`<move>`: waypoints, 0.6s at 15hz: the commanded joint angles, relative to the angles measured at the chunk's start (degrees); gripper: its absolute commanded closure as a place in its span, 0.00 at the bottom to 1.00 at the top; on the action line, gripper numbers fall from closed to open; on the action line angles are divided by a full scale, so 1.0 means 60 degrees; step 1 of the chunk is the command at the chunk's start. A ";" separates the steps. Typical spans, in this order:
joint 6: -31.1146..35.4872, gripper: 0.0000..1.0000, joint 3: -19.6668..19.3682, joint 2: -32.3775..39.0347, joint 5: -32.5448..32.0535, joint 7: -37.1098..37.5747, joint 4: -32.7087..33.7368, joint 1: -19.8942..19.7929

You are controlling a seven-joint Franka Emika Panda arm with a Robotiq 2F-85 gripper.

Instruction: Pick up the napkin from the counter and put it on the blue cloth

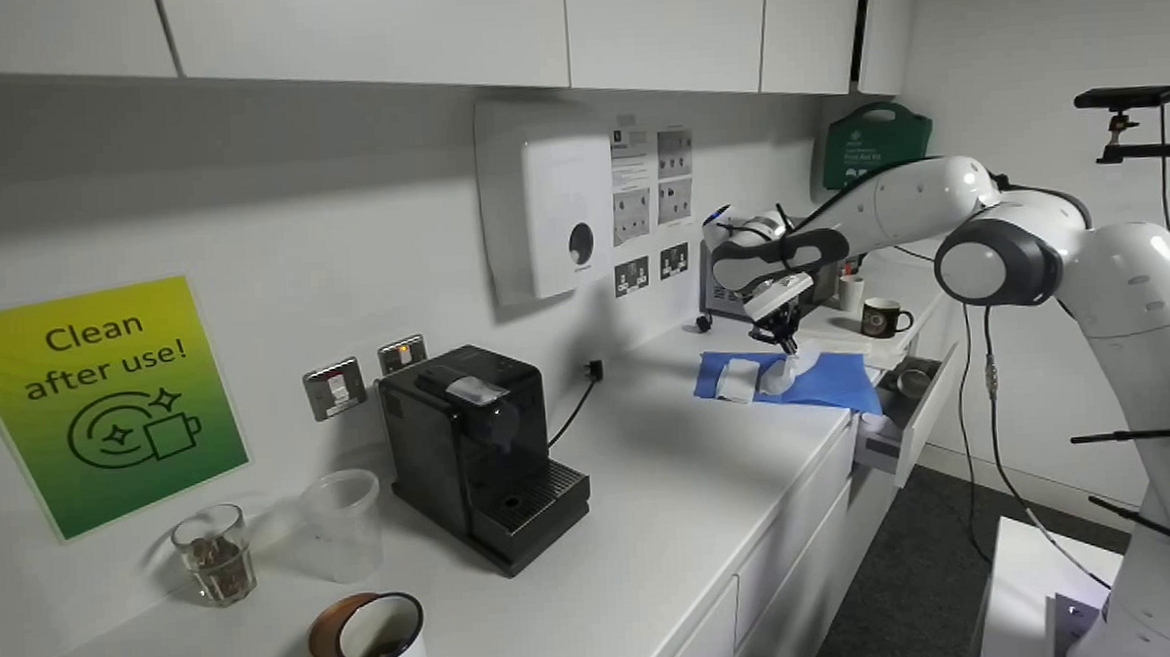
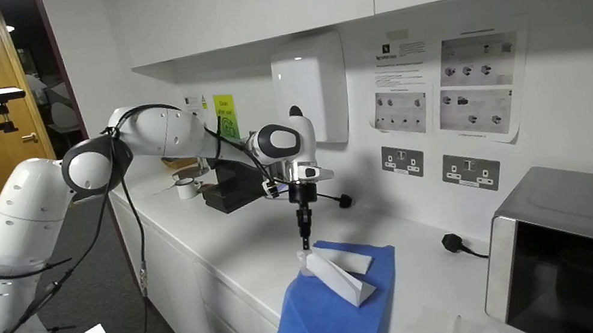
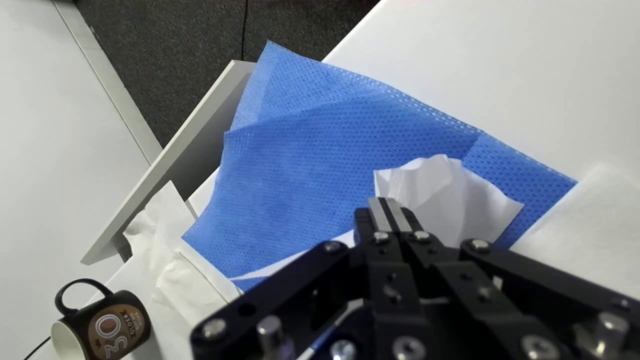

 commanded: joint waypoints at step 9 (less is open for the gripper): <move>-0.2155 1.00 -0.0040 0.2034 -0.0385 -0.0441 0.3062 0.0152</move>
